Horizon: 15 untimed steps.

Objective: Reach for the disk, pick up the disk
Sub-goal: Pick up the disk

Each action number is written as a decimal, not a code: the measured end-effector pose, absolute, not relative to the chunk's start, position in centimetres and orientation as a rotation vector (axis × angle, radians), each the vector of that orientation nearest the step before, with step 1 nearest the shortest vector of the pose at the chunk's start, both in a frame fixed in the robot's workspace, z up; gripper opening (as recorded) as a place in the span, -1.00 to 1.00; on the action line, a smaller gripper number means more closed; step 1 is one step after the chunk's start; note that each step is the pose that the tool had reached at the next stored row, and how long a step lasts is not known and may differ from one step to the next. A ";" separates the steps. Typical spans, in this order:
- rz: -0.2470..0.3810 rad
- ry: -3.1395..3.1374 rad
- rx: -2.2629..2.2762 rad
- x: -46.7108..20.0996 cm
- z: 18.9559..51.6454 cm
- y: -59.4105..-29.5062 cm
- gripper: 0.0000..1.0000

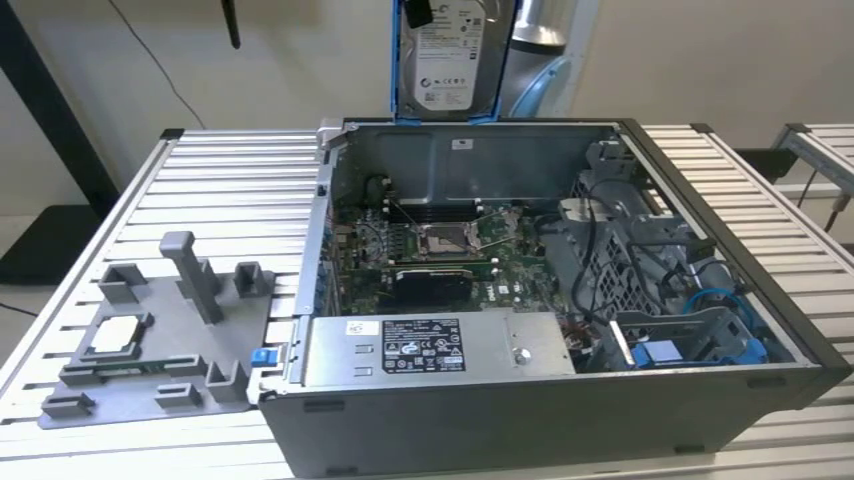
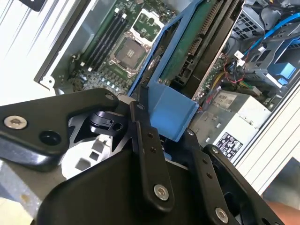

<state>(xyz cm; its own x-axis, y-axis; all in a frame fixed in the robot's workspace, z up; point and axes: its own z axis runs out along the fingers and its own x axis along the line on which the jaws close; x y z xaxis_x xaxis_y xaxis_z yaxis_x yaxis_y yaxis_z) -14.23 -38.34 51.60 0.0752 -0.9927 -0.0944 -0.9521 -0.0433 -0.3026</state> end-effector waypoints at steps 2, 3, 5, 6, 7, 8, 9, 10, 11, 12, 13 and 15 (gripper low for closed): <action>-0.205 1.947 -2.070 -14.2 51.6 -38.3 -1.00; -0.207 1.947 -2.070 -14.2 51.6 -38.4 -1.00; -0.207 1.946 -2.069 -14.0 51.5 -38.5 -1.00; -0.208 1.946 -2.069 -14.0 51.5 -38.6 -1.00; -0.209 1.946 -2.068 -13.9 51.5 -38.7 -1.00; -0.211 1.945 -2.068 -13.8 51.5 -38.8 -1.00; -0.213 1.944 -2.067 -13.8 51.5 -38.9 -1.00; -0.214 1.943 -2.067 -13.8 51.4 -39.1 -1.00; -0.215 1.943 -2.067 -13.7 51.4 -39.3 -1.00; -0.216 1.942 -2.066 -13.6 51.4 -39.4 -1.00; -0.217 1.942 -2.066 -13.5 51.4 -39.5 -1.00; -0.218 1.941 -2.065 -13.4 51.3 -39.7 -1.00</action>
<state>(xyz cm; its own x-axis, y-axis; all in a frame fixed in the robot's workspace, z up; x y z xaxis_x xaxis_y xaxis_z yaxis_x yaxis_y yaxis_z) -13.44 -39.70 51.28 0.0765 -0.9928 -0.0918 -0.9477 -0.0438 -0.3162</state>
